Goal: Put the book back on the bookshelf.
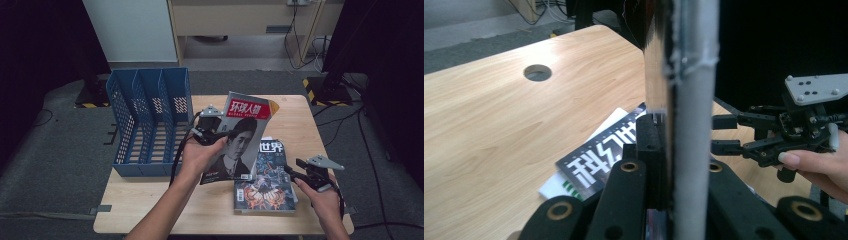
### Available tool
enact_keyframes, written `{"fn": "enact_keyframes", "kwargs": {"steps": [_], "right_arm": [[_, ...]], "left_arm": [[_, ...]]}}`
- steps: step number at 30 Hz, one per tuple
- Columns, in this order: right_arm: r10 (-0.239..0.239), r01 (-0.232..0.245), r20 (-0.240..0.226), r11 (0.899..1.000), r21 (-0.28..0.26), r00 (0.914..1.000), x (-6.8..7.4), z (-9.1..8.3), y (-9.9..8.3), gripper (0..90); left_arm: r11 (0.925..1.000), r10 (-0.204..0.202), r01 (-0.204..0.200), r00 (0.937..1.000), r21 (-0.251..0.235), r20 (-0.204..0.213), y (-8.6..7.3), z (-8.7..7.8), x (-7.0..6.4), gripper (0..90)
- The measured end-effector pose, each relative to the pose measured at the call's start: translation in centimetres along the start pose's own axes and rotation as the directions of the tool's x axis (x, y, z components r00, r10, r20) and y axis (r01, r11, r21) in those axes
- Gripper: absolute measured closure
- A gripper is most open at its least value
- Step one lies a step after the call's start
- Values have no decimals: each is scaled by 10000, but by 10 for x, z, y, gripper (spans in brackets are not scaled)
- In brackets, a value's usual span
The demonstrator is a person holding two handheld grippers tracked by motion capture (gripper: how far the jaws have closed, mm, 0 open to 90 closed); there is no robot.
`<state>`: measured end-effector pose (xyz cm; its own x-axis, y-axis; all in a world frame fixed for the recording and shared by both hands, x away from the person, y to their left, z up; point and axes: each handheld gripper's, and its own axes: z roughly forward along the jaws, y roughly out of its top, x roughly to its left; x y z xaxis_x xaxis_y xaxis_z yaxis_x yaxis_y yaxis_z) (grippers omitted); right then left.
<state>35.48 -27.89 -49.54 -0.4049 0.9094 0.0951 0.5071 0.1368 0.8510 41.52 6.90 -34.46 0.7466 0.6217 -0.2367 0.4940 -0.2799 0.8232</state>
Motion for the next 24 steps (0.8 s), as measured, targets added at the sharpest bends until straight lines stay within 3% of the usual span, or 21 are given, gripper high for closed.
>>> {"fn": "enact_keyframes", "kwargs": {"steps": [5,7,11,14,20,24], "right_arm": [[-228,229,174,9997,-80,9996,4,-3,0,383],[-339,346,417,9993,-152,9986,4,-6,-1,358],[-272,277,484,9996,-92,9985,1,-5,-2,358],[-259,261,536,9997,-21,9982,0,-4,-3,359],[-169,176,607,9998,-99,9980,-2,-6,-3,359],[-143,148,682,9999,-59,9976,-3,-8,-4,360]], "left_arm": [[9997,93,-101,9994,-243,-335,1,-12,3,867],[9989,-22,-1,9987,-467,-502,0,-25,7,867],[9975,-78,28,9975,-710,-705,-1,-39,10,867],[9957,-151,65,9956,-928,-929,-1,-60,19,867],[9942,-171,56,9941,-1076,-1068,0,-78,27,867],[9921,-253,73,9894,-1253,-1433,-6,-98,31,868]]}}
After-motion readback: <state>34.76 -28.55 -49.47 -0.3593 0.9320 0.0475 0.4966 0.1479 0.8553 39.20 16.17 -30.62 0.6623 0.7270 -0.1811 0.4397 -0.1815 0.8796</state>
